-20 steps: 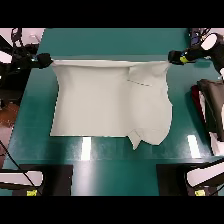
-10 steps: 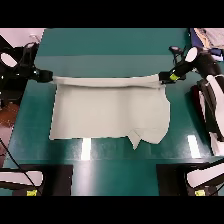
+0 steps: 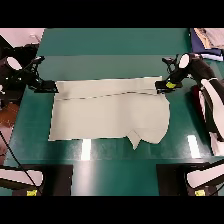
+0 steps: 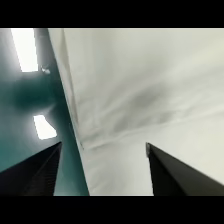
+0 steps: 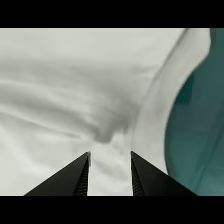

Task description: Fold the shirts.

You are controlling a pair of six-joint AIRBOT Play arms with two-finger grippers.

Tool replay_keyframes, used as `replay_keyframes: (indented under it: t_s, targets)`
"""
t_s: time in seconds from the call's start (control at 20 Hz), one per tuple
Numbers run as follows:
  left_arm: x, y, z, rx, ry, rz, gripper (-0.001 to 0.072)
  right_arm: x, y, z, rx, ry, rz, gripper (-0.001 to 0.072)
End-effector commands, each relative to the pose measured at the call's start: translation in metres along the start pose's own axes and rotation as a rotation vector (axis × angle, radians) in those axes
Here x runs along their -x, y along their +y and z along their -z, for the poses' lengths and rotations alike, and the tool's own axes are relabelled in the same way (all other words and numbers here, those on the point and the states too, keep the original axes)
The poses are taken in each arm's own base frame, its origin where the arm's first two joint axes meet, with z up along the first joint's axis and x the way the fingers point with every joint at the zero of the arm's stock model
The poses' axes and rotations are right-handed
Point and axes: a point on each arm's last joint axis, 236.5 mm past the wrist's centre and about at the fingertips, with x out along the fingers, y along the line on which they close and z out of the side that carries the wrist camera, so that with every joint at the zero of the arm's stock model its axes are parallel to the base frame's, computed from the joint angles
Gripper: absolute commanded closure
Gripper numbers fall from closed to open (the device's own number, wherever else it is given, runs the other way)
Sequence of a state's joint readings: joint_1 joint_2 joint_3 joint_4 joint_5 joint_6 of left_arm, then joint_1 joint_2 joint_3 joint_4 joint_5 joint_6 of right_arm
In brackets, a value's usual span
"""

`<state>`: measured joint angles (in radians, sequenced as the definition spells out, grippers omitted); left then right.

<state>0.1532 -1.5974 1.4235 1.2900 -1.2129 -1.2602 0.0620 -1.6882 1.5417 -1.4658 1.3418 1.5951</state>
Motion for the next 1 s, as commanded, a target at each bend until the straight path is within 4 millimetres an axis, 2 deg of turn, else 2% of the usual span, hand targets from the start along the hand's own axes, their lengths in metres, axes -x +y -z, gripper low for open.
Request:
replay_keyframes:
  t_s: [0.0, 0.05, 0.15, 0.25, 0.35, 0.45, 0.55, 0.65, 0.8, 0.95]
  targets:
    - [0.012, 0.006, 0.022, 0.03, 0.088, -0.027, 0.0091, 0.023, -0.014, 0.019, 0.005, 0.045, -0.005, 0.0374]
    - [0.025, 0.008, 0.024, 0.048, 0.079, -0.025, 0.009, 0.036, -0.022, 0.025, -0.003, 0.045, -0.007, 0.0344]
    - [0.049, 0.008, 0.036, 0.094, 0.066, 0.01, 0.009, 0.062, -0.021, 0.036, -0.025, 0.04, -0.085, 0.0344]
    - [0.059, 0.005, 0.068, 0.156, 0.101, 0.06, 0.0091, 0.088, -0.005, 0.043, -0.045, 0.021, -0.226, 0.0345]
    - [0.053, 0.006, 0.119, 0.228, 0.185, 0.085, 0.009, 0.108, 0.01, 0.042, -0.032, -0.023, -0.317, 0.0346]
    - [0.043, 0.003, 0.165, 0.299, 0.237, 0.106, 0.0091, 0.12, 0.019, 0.042, 0.004, -0.058, -0.333, 0.0346]
    - [0.032, -0.002, 0.197, 0.343, 0.257, 0.111, 0.0091, 0.128, 0.027, 0.044, 0.047, -0.079, -0.33, 0.0346]
    - [0.024, -0.009, 0.217, 0.355, 0.273, 0.114, 0.0091, 0.131, 0.035, 0.046, 0.087, -0.088, -0.33, 0.0347]
    - [0.013, -0.016, 0.235, 0.375, 0.307, 0.13, 0.0091, 0.131, 0.042, 0.047, 0.103, -0.083, -0.334, 0.0346]
    - [-0.001, -0.022, 0.245, 0.405, 0.31, 0.153, 0.0091, 0.13, 0.044, 0.051, 0.11, -0.068, -0.336, 0.0346]
